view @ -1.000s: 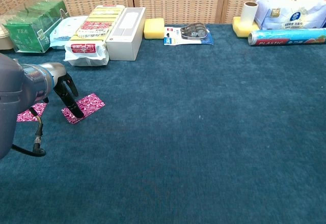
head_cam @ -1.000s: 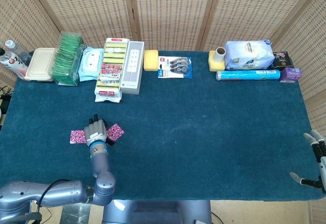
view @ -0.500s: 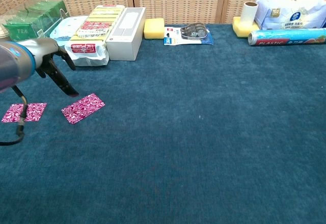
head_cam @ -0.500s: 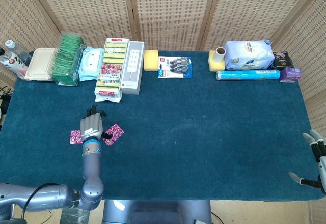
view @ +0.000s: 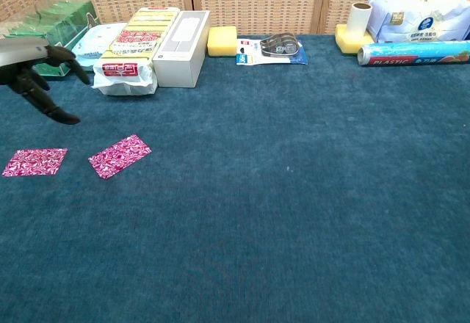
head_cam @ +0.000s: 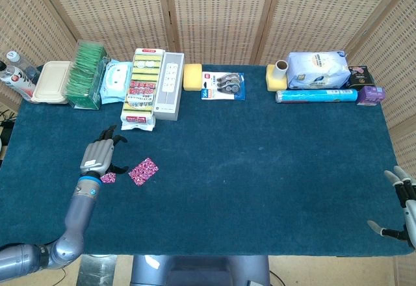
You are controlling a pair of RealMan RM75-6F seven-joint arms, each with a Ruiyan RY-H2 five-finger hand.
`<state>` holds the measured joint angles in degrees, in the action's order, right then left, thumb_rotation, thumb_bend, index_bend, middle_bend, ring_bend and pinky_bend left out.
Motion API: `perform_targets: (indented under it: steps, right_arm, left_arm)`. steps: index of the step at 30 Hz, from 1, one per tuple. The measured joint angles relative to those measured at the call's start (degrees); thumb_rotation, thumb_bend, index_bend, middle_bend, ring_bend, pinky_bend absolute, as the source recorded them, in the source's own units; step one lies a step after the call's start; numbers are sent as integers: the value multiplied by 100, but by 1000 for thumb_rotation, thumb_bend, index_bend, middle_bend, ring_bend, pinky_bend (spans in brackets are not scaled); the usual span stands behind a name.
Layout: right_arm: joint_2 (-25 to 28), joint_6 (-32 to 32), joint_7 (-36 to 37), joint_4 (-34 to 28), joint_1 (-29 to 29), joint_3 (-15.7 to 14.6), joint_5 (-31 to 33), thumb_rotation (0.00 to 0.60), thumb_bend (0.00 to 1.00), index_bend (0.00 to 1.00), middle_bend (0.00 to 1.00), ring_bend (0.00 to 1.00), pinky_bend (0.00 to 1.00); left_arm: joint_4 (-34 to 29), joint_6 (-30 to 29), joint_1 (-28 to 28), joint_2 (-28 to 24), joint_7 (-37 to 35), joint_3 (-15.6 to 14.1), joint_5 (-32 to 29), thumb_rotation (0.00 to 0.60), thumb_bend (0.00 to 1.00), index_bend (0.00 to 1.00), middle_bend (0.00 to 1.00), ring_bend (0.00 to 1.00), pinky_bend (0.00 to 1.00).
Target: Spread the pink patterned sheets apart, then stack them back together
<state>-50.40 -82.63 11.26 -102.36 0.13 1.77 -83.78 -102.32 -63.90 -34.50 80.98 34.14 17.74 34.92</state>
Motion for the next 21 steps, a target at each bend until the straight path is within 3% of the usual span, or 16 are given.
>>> perform_targets:
  steps: [6,9,21]
  right_arm:
    - [-2,5,-11,-7,6,6,15,600,0,72,0,0,0]
    - [5,-6,-1,-17,-2,1,2,600,0,71,0,0,0]
    - [22,-23,41,-21,-14,-7,-15,600,0,72,0,0,0]
  left_arm:
    - [-15,208,396,-462,-646,-443,602,600,175,267,0,0,183]
    - [62,287,499,-550,-900,-586,854,600,175,267,0,0,136]
    - [1007,881,766,-670,-2132,-1063,2029,600,164,266,0,0,112]
